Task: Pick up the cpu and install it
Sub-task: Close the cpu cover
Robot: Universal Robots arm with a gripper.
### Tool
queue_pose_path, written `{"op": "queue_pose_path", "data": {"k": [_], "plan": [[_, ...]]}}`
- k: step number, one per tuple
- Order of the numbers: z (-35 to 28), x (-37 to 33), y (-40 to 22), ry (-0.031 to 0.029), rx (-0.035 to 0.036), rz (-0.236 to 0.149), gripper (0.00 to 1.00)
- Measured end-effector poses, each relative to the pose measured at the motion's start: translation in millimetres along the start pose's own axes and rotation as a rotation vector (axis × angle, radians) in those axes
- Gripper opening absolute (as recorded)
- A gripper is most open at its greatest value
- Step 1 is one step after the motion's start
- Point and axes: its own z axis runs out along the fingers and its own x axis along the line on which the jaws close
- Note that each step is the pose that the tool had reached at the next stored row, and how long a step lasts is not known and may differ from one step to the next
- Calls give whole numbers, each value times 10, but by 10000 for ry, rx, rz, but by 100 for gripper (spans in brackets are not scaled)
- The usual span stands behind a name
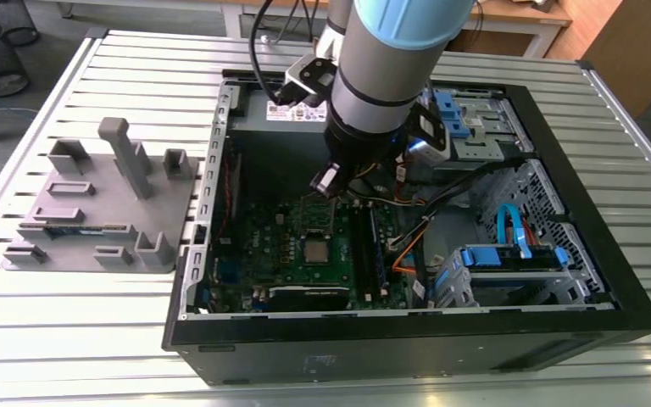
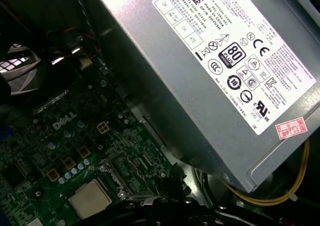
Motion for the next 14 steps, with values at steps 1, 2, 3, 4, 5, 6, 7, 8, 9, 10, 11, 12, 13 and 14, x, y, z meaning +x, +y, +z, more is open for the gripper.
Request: {"op": "queue_pose_path", "data": {"k": [1, 2, 3, 4, 5, 6, 7, 8, 9, 10, 11, 12, 13, 14], "plan": [[-3, 0, 0, 0, -1, -4, 11], [-4, 1, 0, 0, -2, -8, 11], [-8, 2, -2, 5, -2, -19, 11], [-9, 4, -3, 6, -3, -26, 11], [-9, 5, -4, 6, -4, -31, 11], [-9, 6, -4, 6, -5, -36, 11], [-9, 7, -5, 7, -6, -41, 11], [-10, 9, -7, 9, -6, -47, 11], [-10, 11, -8, 10, -7, -53, 11], [-11, 13, -10, 11, -8, -60, 11], [-12, 15, -11, 12, -9, -68, 11], [-13, 17, -13, 14, -10, -77, 11], [-14, 20, -15, 15, -11, -87, 11], [-15, 22, -17, 16, -13, -95, 11]]}}
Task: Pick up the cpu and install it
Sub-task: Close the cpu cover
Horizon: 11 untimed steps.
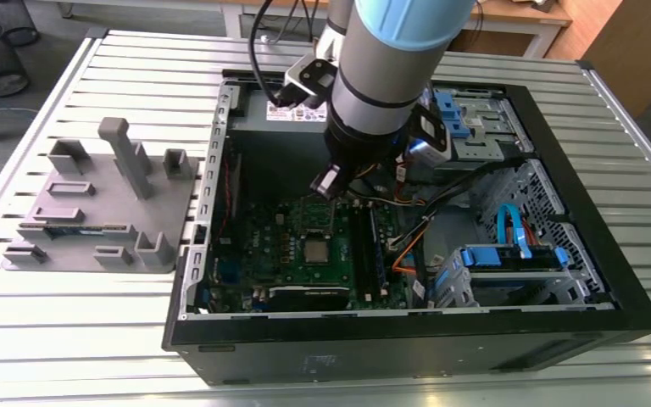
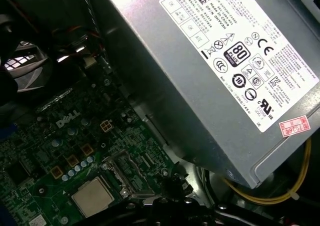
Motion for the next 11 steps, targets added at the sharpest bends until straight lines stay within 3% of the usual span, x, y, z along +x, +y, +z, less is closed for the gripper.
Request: {"op": "queue_pose_path", "data": {"k": [11], "plan": [[-15, 23, -17, 15, -12, -92, 11]]}}
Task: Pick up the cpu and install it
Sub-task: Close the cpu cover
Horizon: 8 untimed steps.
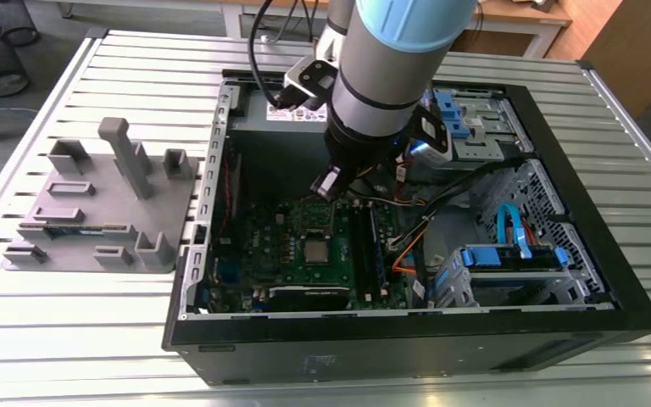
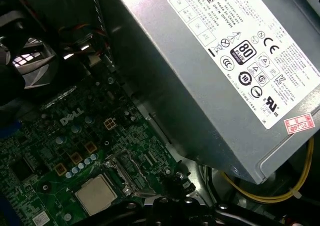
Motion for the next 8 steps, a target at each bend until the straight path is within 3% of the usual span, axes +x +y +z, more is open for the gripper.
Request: {"op": "queue_pose_path", "data": {"k": [8], "plan": [[-14, 26, -18, 7, -8, -48, 11]]}}
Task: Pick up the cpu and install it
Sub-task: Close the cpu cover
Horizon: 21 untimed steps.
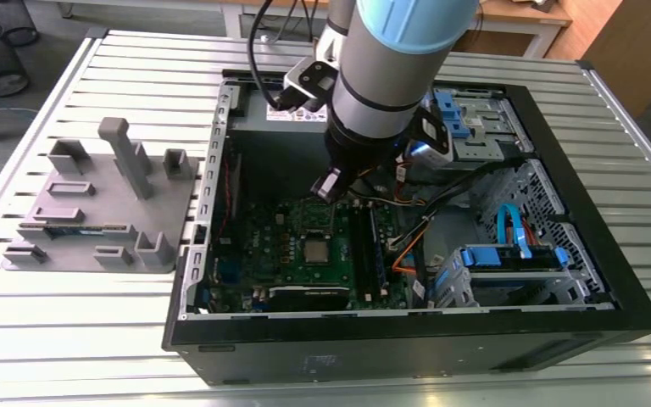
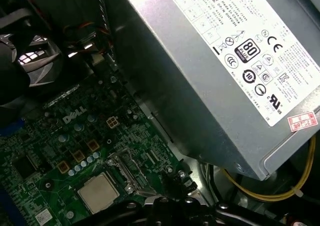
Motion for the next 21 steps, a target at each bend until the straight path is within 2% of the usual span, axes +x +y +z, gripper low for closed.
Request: {"op": "queue_pose_path", "data": {"k": [9, 21], "plan": [[-11, 36, -26, 12, -9, -64, 11], [-10, 38, -28, 15, -14, -99, 11]]}}
